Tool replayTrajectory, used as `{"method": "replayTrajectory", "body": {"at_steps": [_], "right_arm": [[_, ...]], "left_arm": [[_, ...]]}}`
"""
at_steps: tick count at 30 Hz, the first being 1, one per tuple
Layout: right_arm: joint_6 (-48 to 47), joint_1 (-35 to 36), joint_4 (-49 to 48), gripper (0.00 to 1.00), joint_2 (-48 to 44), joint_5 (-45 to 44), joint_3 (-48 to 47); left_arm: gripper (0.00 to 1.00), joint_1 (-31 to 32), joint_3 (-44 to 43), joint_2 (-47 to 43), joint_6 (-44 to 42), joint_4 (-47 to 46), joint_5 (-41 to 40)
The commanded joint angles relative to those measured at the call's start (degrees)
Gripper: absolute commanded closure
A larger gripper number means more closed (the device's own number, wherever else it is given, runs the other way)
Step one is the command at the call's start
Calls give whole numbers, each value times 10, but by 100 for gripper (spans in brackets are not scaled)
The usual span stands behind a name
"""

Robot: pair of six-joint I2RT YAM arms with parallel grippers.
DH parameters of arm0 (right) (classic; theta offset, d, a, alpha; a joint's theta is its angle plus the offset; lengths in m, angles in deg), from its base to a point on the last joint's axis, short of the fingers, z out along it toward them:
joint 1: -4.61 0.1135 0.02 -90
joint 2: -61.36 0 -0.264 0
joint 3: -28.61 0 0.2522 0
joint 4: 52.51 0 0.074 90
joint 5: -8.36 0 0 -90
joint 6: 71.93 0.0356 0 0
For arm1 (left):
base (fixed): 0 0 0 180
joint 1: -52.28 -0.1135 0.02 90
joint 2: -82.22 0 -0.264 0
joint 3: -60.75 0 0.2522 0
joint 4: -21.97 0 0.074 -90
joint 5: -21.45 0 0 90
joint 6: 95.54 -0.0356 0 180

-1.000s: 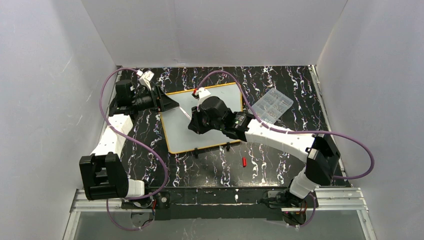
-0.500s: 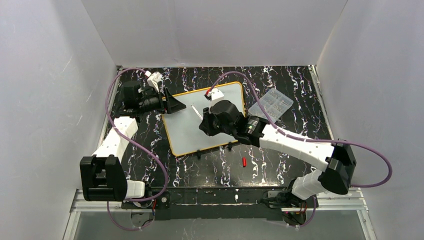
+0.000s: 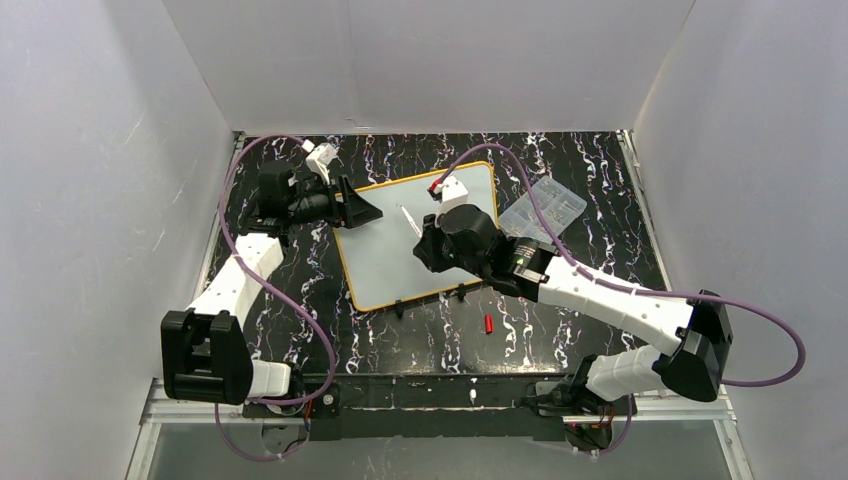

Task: Write a sentence on the whiteboard

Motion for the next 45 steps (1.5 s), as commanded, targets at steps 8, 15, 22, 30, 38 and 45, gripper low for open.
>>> {"method": "replayTrajectory", "body": {"at_steps": [8,15,22,30,38,45], "right_arm": [[-9,2,-36,99,-22,25,1],[-22,4,-35,99,8,55,-24],[-26,8,-20,99,72,58,-85],[-32,13,-3,99,142,70,-148],[-40,19,-4,99,190,85,-191],[-44,20,-8,99,211,83,-213]], "left_arm": [[14,-14,-14,-43,-53,103,-6],[2,-87,-7,-75,-59,123,16],[11,-125,7,-105,-57,125,14],[39,-126,2,-118,-86,164,-42],[60,-126,1,-120,-90,166,-48],[69,-126,3,-119,-97,165,-47]]}}
